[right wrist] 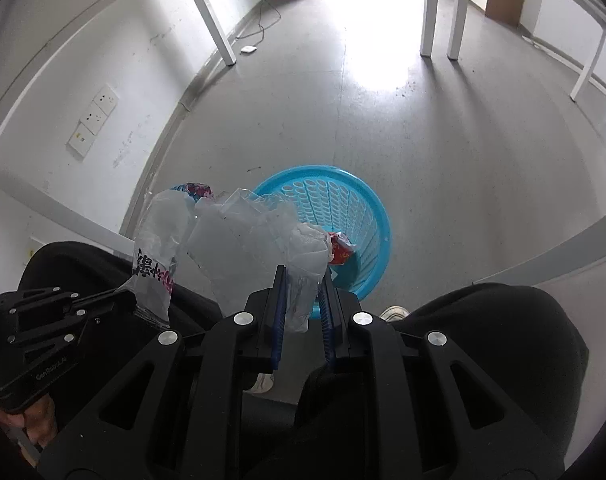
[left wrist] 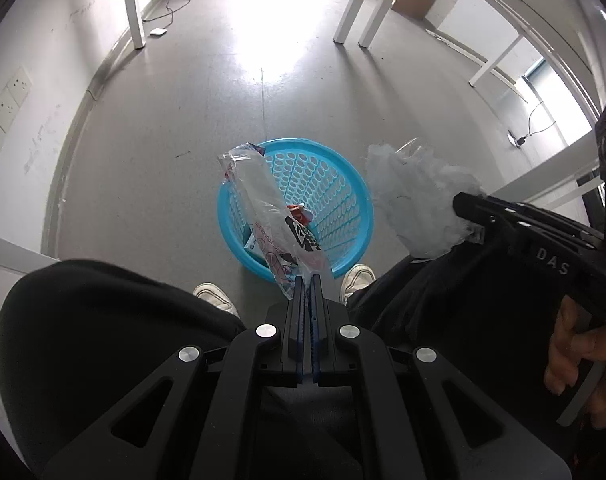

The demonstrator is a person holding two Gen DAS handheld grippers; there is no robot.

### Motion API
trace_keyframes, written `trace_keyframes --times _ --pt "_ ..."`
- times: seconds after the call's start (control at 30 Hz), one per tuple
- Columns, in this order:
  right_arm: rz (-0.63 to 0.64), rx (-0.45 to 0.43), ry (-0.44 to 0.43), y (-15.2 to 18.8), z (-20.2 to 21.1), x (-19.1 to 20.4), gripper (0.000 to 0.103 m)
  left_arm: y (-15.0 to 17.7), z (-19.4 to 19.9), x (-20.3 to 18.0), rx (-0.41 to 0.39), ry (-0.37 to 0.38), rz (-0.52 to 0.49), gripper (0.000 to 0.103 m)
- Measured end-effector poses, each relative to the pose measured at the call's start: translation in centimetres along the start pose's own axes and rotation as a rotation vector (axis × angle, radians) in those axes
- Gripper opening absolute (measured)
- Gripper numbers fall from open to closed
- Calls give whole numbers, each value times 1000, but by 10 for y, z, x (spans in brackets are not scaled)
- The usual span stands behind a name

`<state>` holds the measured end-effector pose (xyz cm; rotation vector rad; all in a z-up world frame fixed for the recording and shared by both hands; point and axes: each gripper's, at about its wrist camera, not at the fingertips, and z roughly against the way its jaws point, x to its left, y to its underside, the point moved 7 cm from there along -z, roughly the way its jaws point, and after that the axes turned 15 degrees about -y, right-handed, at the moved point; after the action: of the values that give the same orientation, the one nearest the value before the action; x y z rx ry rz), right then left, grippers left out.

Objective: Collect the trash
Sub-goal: 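Carry both clear plastic bags down over the blue wastebasket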

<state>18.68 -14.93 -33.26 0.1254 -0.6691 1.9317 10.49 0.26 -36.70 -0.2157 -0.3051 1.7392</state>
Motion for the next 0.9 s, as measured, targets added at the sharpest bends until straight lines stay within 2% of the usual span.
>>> trace_keyframes --times 0.37,0.73,0.9 --pt "-125 67 37 -30 -60 -42 14 -19 -35 -4 74 89 34 1" --pt "-111 163 95 -42 -111 -59 14 -35 -77 -13 154 82 -3 1" --pt "-151 220 112 -43 -137 -73 14 -43 -95 -16 204 80 -21 1"
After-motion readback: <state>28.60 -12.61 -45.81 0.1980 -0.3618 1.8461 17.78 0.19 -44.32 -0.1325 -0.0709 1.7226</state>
